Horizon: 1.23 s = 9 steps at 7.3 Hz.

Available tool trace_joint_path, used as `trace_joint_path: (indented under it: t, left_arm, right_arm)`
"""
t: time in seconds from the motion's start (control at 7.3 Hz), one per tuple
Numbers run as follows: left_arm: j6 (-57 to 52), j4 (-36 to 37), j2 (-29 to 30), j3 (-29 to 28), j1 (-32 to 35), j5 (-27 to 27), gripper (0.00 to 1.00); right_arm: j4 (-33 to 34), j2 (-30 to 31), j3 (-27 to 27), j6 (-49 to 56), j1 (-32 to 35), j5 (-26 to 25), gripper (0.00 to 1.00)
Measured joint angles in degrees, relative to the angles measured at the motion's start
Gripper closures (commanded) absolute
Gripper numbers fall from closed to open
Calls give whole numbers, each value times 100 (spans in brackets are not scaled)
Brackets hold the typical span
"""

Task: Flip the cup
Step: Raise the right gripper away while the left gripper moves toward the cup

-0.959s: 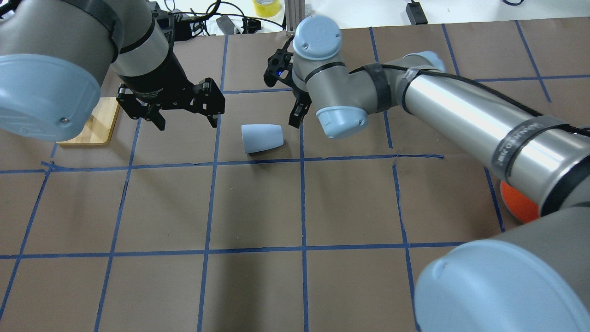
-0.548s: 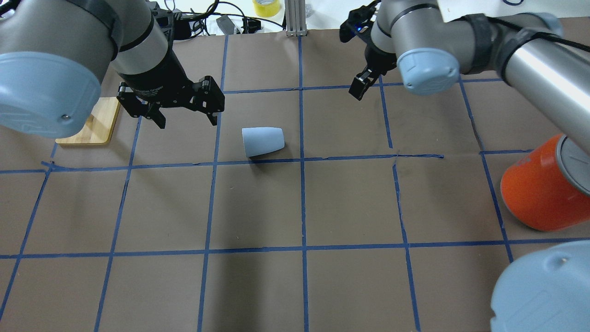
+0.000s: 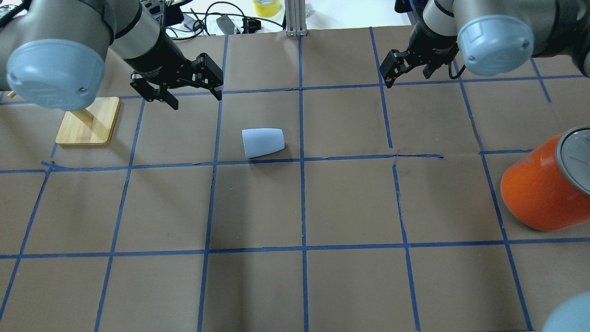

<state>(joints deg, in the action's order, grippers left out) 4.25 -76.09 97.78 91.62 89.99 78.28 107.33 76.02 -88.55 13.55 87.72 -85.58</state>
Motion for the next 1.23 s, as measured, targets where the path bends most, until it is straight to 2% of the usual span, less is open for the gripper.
trace_joint_path:
  t: [0.41,0.68,0.96,1.1,1.23]
  left_arm:
    - [-404,417,788,-29,-449,-920,0]
    - [-733,536,1230,13,-583,-1598,0]
    - [-977,723,1609,58,-635,-2034,0]
    - [-1055,740,1792,103,-644,-2164,5]
    - [-1084,742,1942,197,-645,-2252,19]
  right_arm:
    - [-471,288,-12,-894,0,-409,0]
    - [-452,201,-35,-1281,0,-463,0]
    - [-335,192,-42,-1745,10,-484,0]
    - [-357,294,-63,-1909,28,-489,0]
    - [-413,461,-109,-2021,52,-484,0]
